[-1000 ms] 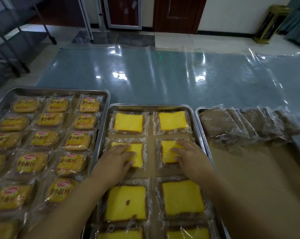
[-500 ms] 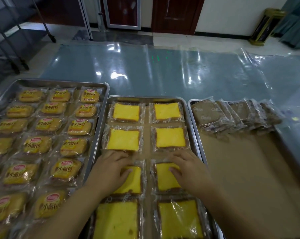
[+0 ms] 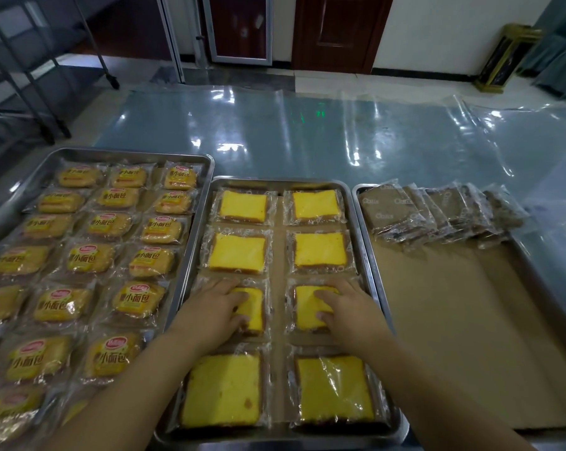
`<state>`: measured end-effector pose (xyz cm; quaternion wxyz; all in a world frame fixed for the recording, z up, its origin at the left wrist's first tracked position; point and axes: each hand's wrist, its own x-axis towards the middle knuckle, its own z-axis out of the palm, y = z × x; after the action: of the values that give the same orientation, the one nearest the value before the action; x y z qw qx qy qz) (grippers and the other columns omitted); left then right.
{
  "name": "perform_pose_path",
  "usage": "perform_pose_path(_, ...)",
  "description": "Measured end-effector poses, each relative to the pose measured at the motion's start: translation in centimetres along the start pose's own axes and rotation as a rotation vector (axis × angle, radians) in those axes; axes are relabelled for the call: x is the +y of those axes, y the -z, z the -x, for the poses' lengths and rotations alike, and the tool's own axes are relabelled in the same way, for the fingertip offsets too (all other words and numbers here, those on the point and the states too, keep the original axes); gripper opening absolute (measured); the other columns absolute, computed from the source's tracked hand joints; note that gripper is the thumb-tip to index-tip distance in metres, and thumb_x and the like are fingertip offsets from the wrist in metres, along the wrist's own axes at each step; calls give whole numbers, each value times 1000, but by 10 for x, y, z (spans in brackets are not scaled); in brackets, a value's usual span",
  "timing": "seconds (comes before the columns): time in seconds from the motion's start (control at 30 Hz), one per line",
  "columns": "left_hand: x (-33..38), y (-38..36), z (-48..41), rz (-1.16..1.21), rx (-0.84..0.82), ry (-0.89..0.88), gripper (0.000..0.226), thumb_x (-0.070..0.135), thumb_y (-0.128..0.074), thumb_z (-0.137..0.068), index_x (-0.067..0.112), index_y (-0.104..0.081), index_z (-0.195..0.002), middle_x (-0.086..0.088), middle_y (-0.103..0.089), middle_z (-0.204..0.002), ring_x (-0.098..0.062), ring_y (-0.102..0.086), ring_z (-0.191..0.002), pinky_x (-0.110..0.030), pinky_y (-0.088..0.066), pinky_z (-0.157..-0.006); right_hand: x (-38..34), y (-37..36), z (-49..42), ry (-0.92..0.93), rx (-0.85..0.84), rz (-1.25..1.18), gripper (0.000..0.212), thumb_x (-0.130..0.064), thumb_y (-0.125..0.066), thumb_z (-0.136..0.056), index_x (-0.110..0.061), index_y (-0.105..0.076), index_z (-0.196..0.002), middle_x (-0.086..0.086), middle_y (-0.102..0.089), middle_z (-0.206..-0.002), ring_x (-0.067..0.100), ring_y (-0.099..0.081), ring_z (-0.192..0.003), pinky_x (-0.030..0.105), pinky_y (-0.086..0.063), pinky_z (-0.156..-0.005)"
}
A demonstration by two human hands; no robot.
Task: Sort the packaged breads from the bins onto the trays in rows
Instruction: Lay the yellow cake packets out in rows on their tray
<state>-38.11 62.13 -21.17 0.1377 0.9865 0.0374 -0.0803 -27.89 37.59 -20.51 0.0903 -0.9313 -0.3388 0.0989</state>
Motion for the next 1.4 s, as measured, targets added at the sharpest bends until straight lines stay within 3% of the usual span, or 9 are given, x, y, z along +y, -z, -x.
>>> perform_pose_path(0.2,12,-2,36,97,102,10,43,43,-59,-87,26,-57,-126,5,-44,-140,-15,-30,-131,-31,-28,-107,-4,1,26,27,36,-43,41,-39,-52,-92,-26,-51,-132,-3,-43,-140,17,-33,-130,31,-31,-104)
perform_pose_path(0.37,27,-8,72,122,214,-3,40,43,-69,-79,27,-66,-115,5,-55,-125,-20,-40,-120,-39,-37,-100,-10,-3,55,81,81,-68,37,-36,-55,-91,-25,-56,-126,-4,-50,-131,16,-40,-123,29,-34,-101)
perform_pose_path(0.47,32,-19,88,78,126,19,52,52,-64,-79,33,-56,-126,6,-48,-134,-19,-34,-126,-40,-35,-103,-19,-9,71,94,80,-88,40,-41,-58,-87,-27,-57,-124,-6,-51,-124,16,-43,-118,28,-37,-95)
perform_pose_path(0.67,37,-34,97,-34,52,33,65,63,-48,-83,33,-37,-140,9,-24,-149,-17,-15,-135,-33,-18,-111,-32,-25,91,55,-7,-42,50,-45,-60,-84,-31,-51,-131,-1,-45,-133,20,-37,-126,32,-31,-104)
perform_pose_path(0.93,31,-26,98,65,68,-17,60,55,-55,-84,31,-42,-138,6,-31,-147,-17,-22,-133,-30,-20,-109,-38,-9,96,14,-40,4,50,-40,-57,-88,-33,-45,-136,-8,-39,-141,15,-29,-132,30,-27,-108)
perform_pose_path(1.1,39,-11,100,217,215,-11,43,41,-67,-81,28,-60,-121,4,-52,-128,-18,-39,-120,-30,-31,-101,-40,14,111,-55,83,-173,38,-33,-59,-89,-28,-57,-127,-7,-53,-131,13,-45,-122,30,-39,-98)
perform_pose_path(1.3,67,11,90,390,261,17,29,39,-65,-83,28,-64,-110,13,-56,-108,-12,-51,-105,-33,-44,-89,-9,36,122,-122,107,-237,26,-33,-58,-88,-30,-63,-114,-7,-62,-101,16,-57,-93,35,-49,-78)
perform_pose_path(1.4,88,13,76,413,269,35,27,39,-64,-84,28,-64,-109,12,-57,-106,-10,-51,-104,-29,-44,-86,23,43,123,-165,122,-265,25,-33,-60,-87,-24,-66,-109,-2,-65,-102,19,-59,-91,40,-50,-79)
